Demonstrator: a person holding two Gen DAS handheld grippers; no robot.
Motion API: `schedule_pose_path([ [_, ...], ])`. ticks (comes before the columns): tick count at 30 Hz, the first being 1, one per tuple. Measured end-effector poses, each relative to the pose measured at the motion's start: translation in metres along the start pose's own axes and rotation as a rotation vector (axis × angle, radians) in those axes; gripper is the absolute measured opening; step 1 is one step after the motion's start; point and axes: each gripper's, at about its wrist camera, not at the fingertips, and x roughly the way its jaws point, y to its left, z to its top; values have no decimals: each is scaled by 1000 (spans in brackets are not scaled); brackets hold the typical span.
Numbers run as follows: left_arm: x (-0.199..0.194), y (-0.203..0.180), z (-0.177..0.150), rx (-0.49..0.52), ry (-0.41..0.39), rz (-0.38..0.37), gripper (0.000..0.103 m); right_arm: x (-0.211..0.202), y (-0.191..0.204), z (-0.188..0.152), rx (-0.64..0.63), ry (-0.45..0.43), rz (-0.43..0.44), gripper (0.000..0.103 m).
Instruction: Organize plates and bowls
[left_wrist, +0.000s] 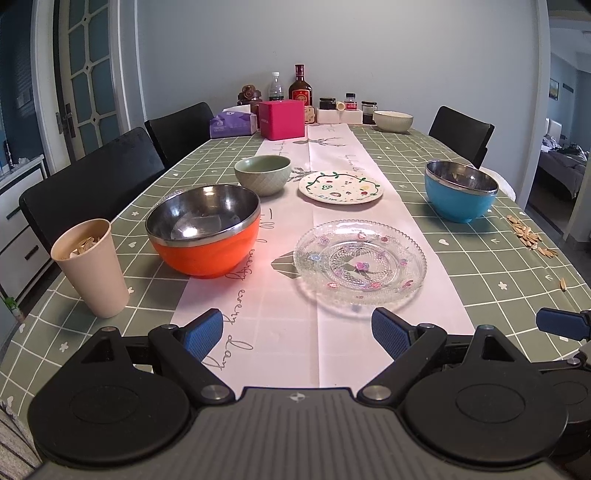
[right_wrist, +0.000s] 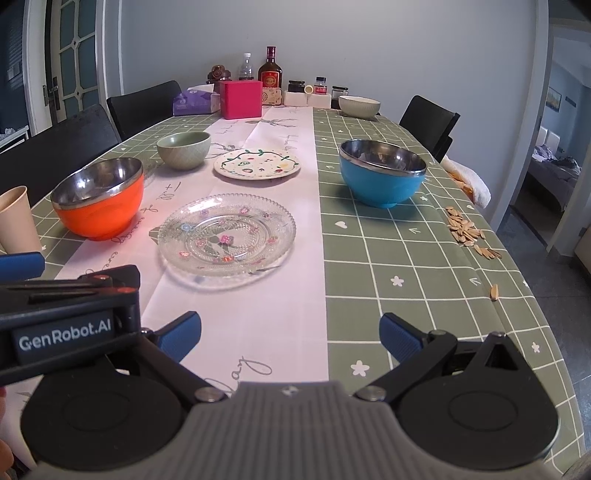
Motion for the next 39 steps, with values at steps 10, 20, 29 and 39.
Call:
schedule_pose_path([
  [10, 5, 1, 0, -15, 23, -3, 103, 1, 0, -1, 3, 5, 7, 100],
  [20, 6, 1, -1, -35, 36, -8, 103, 2, 0, -2, 24, 16, 14, 100],
  [29, 6, 1, -1, -32, 31, -2, 103, 3, 0, -2, 27, 17, 10, 100],
  [39, 7, 0, -2, -21, 39, 2, 103, 1, 3, -3, -1, 8, 7, 100],
])
